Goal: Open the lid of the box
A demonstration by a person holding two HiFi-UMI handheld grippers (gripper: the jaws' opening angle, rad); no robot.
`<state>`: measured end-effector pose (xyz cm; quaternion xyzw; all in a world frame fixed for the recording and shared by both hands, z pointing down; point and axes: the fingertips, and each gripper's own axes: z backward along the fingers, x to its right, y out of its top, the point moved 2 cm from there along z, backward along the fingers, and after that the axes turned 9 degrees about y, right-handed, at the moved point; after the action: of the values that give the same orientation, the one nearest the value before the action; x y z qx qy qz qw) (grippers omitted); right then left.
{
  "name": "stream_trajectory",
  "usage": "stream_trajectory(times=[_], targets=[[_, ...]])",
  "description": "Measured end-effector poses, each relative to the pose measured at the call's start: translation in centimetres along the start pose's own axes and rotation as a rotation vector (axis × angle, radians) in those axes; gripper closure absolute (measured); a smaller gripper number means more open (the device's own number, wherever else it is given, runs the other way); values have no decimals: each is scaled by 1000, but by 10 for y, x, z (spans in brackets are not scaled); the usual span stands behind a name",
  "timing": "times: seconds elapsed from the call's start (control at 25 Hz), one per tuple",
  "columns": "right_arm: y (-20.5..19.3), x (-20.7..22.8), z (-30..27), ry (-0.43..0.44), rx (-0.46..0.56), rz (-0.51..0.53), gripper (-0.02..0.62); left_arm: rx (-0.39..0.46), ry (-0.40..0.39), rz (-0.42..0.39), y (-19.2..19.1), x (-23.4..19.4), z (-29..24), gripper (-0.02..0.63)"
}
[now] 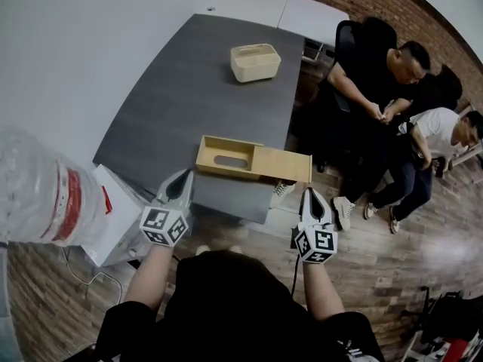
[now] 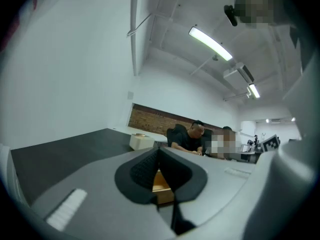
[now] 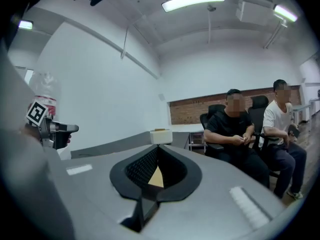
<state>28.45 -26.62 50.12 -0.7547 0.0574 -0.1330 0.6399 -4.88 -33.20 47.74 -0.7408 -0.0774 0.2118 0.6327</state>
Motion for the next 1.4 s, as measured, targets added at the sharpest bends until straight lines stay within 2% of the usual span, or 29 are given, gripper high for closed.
stream_trajectory(times=[0.2,0.4,0.56,1.08,1.28,1.4], targets=[[25,-28,9,28,97,43,594,78,-80,24,19,9,16,606],[22,-62,19,17,106,25,594,91,-143,-26,23,10,37,606],[20,-84,29,20,106,16,594,99,-172,-18,23,9,50,606],[9,-105,33,35,54,56,595,87,-178,-13,15,0,64,606],[9,-106,26,44,60,6,595,85,-170,-11,17,-5,65,606],[7,-106,24,45,39,24,595,80,-162,-4,14,-7,66,606]])
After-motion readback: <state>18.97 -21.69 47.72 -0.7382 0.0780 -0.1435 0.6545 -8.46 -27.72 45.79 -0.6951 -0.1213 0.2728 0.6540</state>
